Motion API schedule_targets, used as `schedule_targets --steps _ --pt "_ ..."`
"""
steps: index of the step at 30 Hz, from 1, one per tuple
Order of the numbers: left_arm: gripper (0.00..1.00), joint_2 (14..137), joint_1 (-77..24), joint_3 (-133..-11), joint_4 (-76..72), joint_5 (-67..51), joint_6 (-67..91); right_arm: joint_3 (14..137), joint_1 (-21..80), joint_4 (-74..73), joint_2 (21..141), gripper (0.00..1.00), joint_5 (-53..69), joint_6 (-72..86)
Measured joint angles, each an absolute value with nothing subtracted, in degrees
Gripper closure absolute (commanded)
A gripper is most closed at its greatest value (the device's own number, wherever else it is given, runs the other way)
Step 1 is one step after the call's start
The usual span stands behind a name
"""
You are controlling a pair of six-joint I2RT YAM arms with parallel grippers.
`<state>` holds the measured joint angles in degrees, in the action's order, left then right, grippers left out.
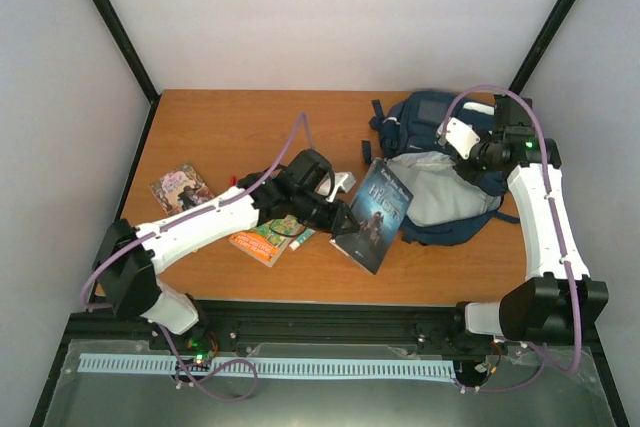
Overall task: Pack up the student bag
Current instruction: Place the book in the student bag.
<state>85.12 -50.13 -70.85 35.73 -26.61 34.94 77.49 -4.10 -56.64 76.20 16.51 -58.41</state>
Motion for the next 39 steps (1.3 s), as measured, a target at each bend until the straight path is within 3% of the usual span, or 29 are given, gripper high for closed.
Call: schedule_targets --steps 18,31,39 --pt "0.99 105.80 -50.15 -70.98 4.10 -42.28 48.14 80.20 -4.10 -54.35 75.44 0.97 19.29 -49.17" --pt "0.99 125.56 -48.14 -84.23 -18.79 -45.25 64.29 81.12 -4.10 -55.05 75.44 0.97 23.99 -47.88" --pt "0.99 136.46 -45.95 -98.30 -18.94 -45.80 69.25 81.17 -4.16 -56.16 75.44 0.97 26.17 -48.38"
